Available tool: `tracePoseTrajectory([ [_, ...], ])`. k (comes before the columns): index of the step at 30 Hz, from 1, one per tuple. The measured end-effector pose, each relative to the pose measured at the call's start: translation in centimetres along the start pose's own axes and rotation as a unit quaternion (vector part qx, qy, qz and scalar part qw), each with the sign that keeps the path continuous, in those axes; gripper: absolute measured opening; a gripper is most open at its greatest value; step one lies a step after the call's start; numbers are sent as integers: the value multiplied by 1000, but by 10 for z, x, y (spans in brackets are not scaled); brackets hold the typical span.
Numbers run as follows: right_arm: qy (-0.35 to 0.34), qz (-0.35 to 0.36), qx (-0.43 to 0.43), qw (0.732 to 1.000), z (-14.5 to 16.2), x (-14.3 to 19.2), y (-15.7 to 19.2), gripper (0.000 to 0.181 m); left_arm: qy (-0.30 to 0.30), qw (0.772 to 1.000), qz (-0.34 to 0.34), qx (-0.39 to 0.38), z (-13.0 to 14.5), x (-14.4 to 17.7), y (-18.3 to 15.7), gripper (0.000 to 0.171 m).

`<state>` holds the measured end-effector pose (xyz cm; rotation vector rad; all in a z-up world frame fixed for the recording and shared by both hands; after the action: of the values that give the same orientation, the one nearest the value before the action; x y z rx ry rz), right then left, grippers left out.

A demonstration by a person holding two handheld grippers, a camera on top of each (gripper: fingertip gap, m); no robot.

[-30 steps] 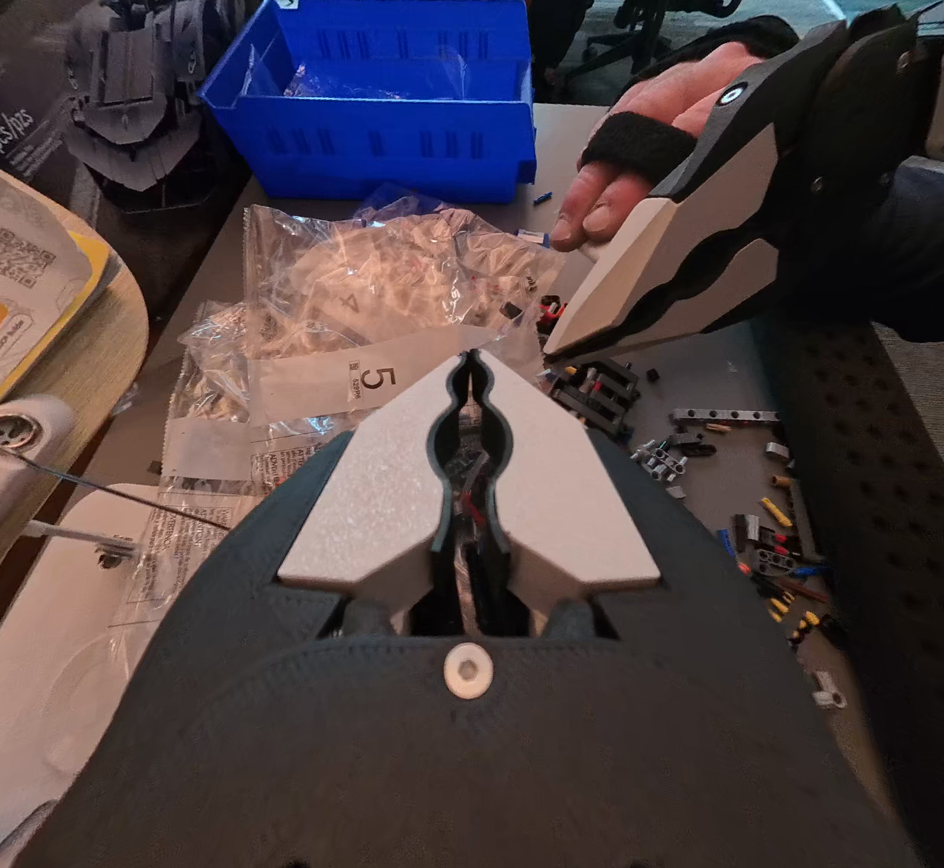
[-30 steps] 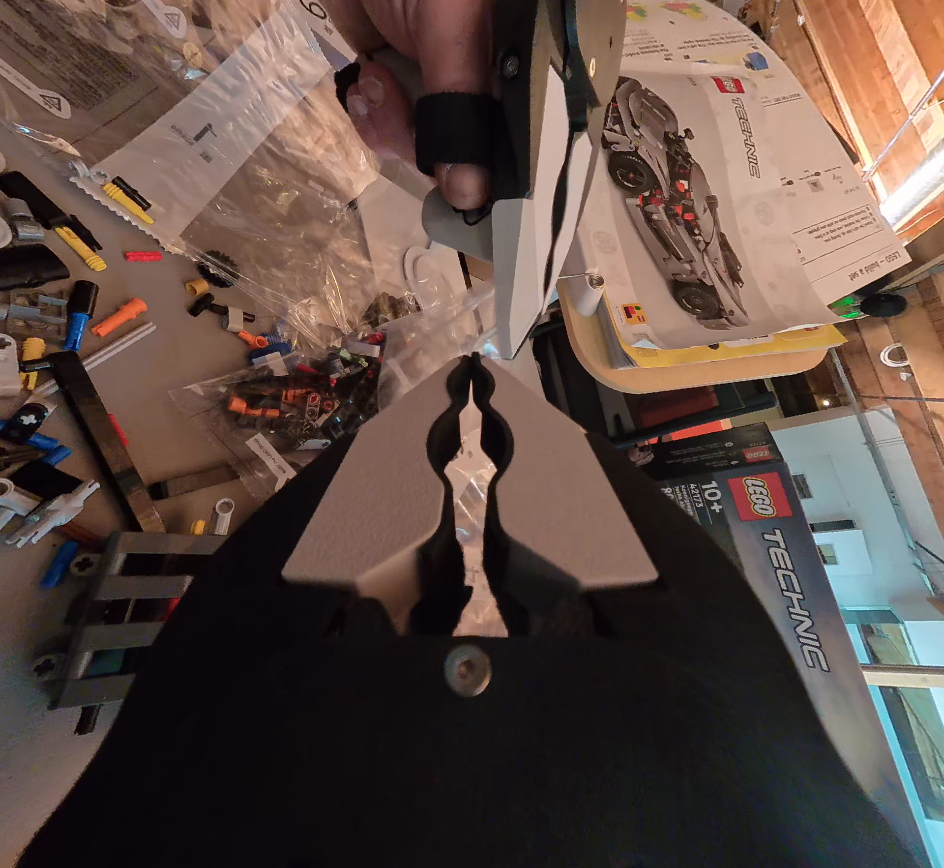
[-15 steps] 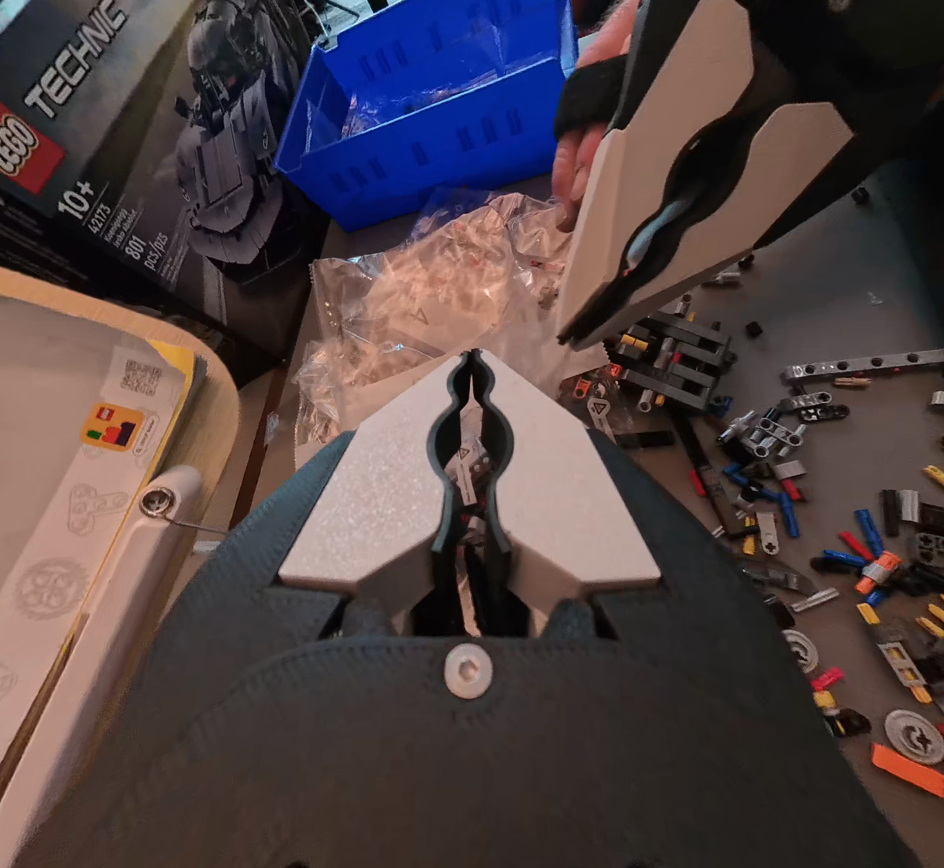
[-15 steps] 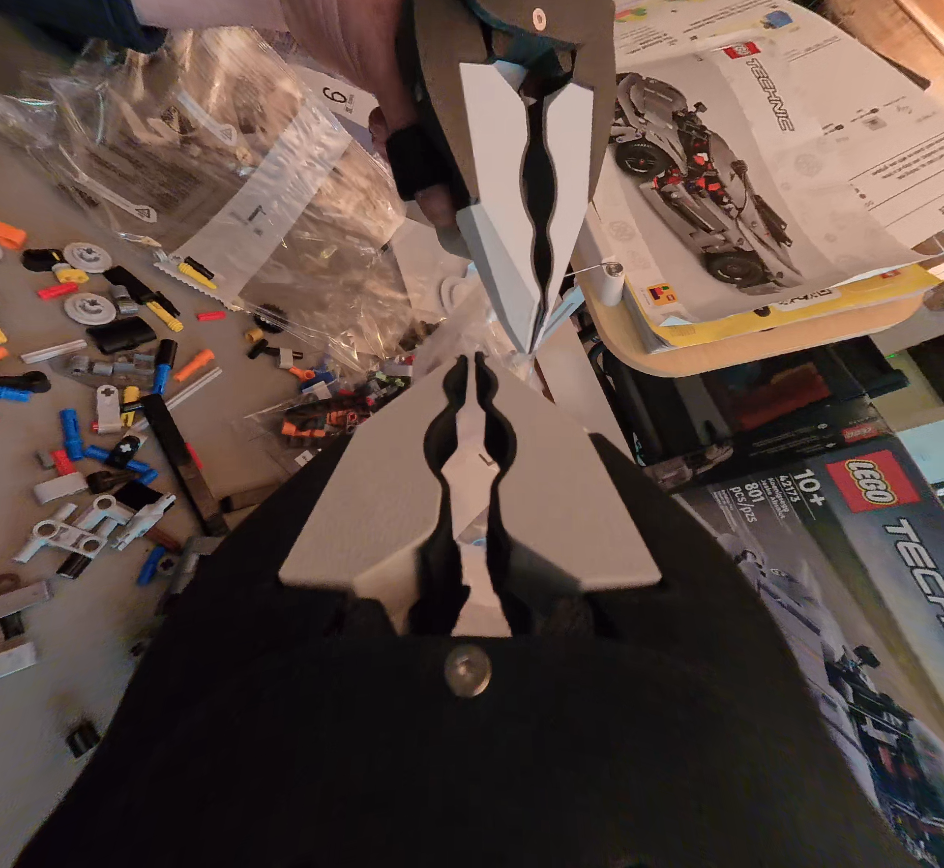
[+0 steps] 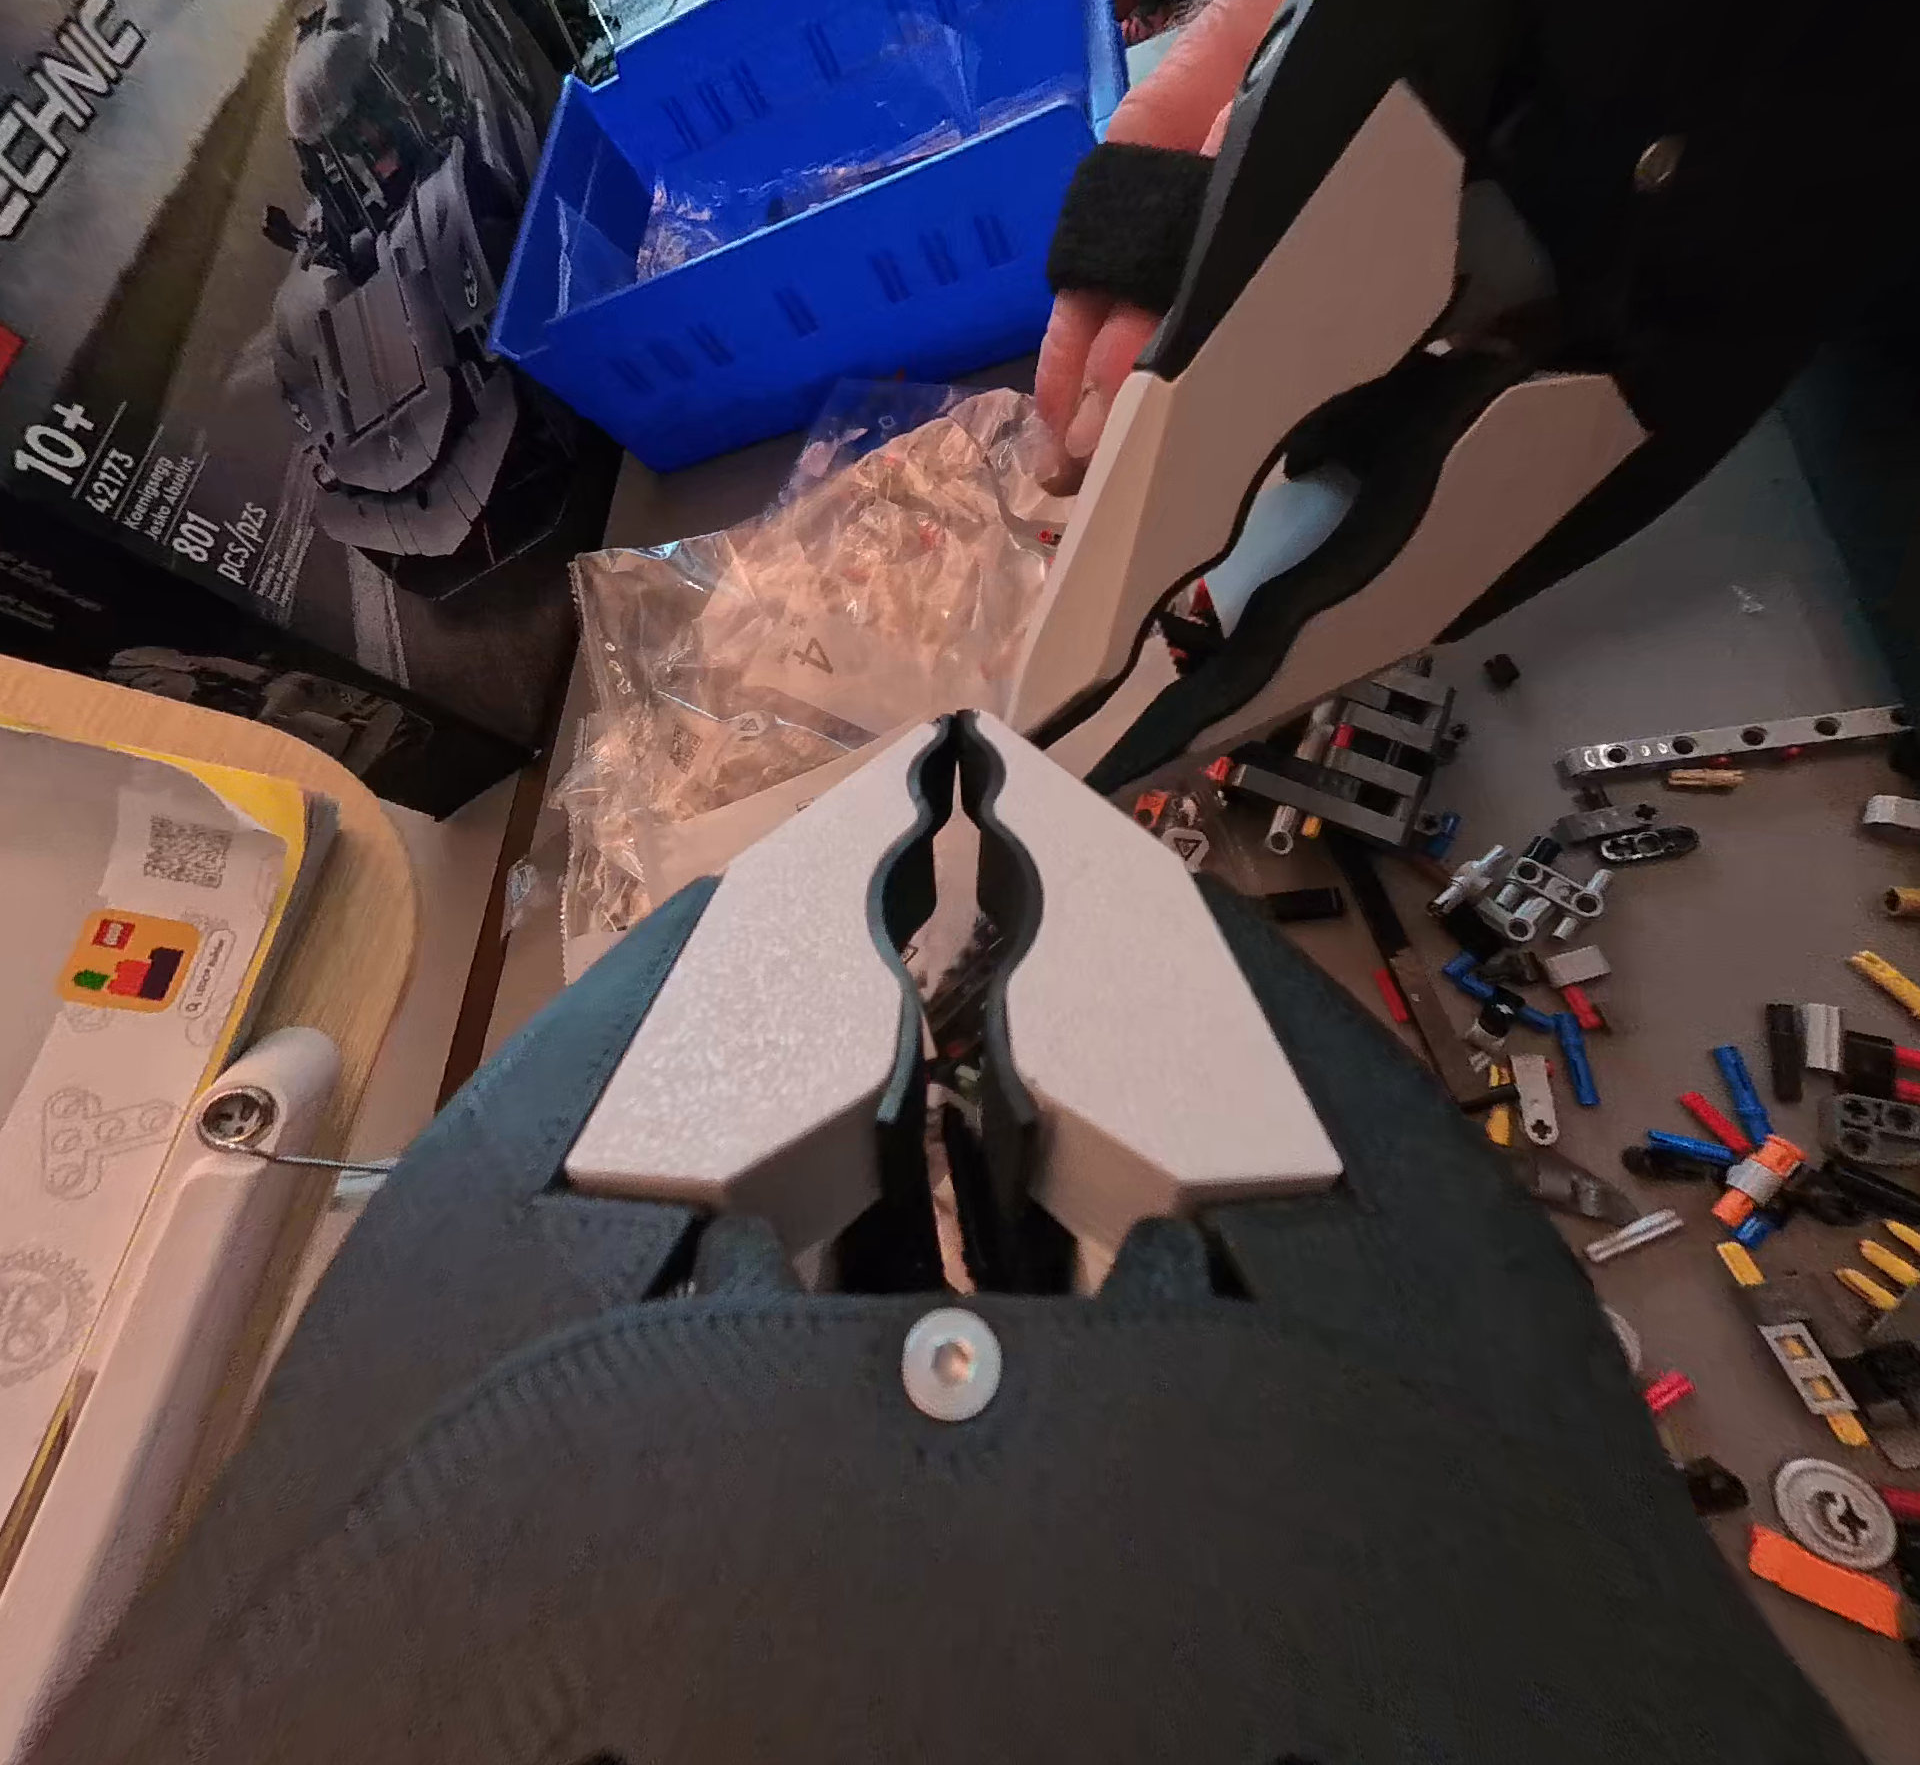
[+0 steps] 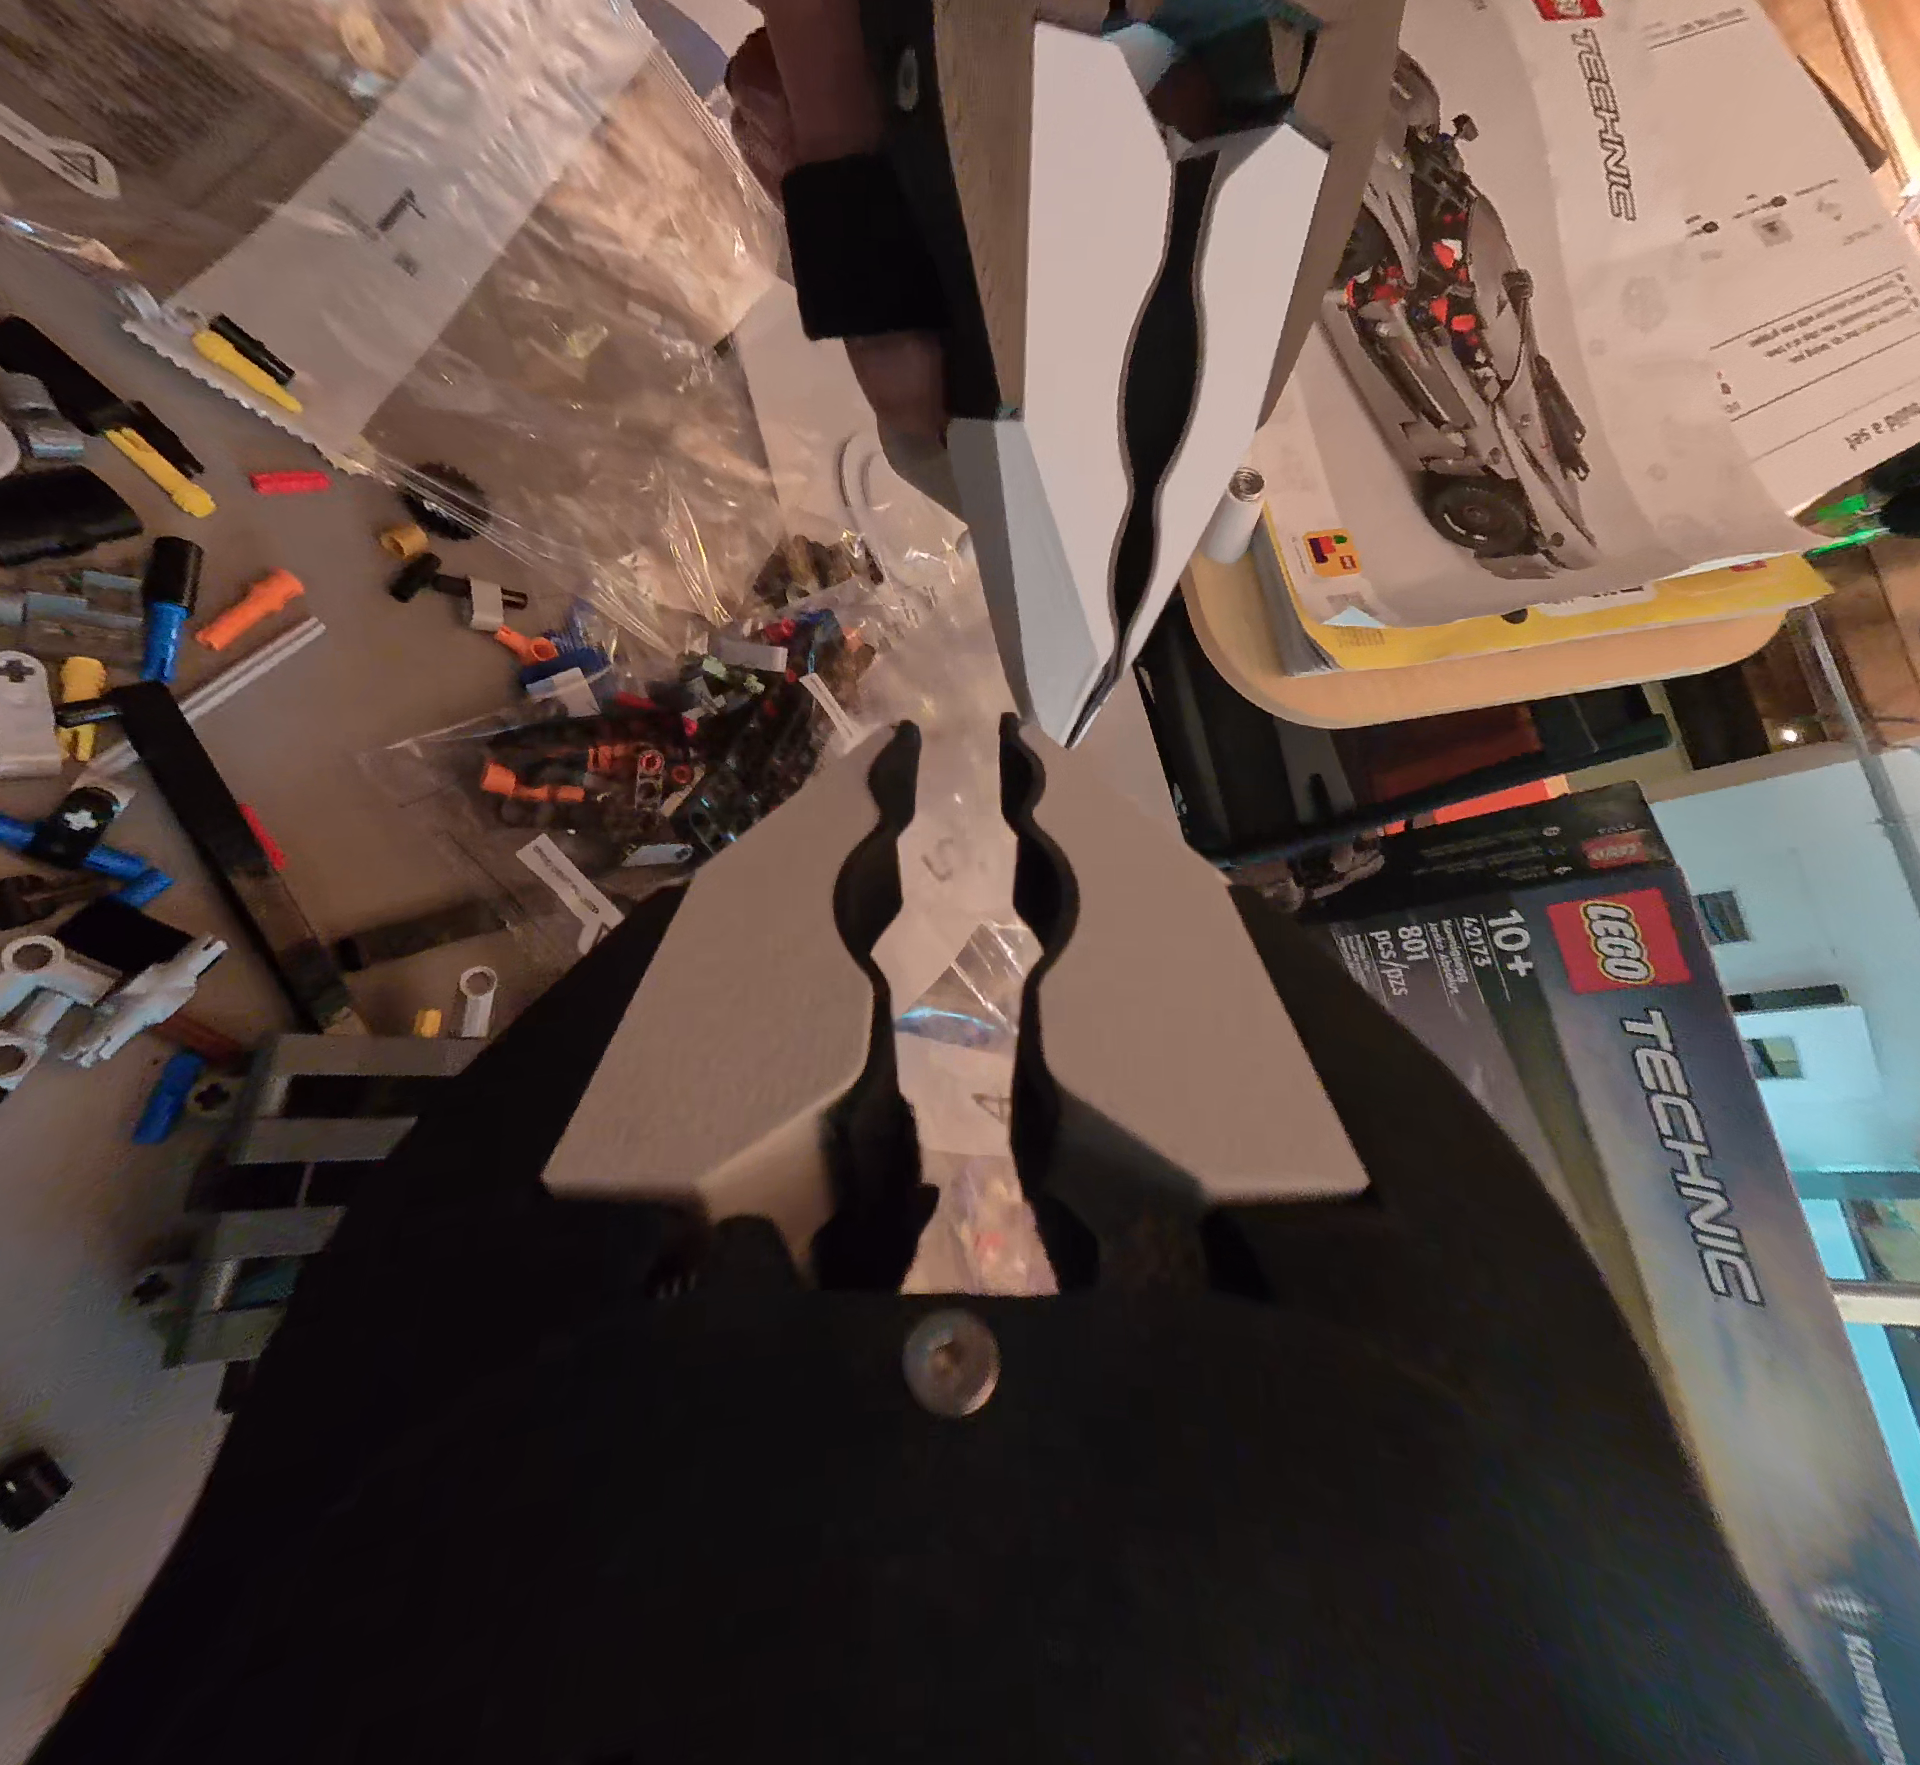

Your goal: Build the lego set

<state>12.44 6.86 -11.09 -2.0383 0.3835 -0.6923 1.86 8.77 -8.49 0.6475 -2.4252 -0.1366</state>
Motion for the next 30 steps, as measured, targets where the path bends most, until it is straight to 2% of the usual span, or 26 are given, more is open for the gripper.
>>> tracePoseTrajectory([
  [11,9,-35,-30,999,8,-2,1,3,-11,1000,2,11,0,0,2,0],
  [17,21,-18,-34,999,10,-4,-1,14,-12,1000,9,6,-3,-2,-2,0],
  [22,9,-6,-36,999,10,0,-5,11,-21,1000,10,20,-2,0,1,0],
  [30,-31,41,-59,997,8,10,-16,16,-113,983,68,126,0,16,17,0],
])
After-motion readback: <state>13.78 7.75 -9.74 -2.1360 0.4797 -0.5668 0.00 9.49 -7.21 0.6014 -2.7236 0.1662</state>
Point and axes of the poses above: each gripper's, where its closed fingertips meet, x back along the fingers, z out of its underside, y = z × x across the jaws, the point moved 8 cm from there along x, back along the fingers, and after that the axes turned 8 degrees about x, right-handed, at the moved point
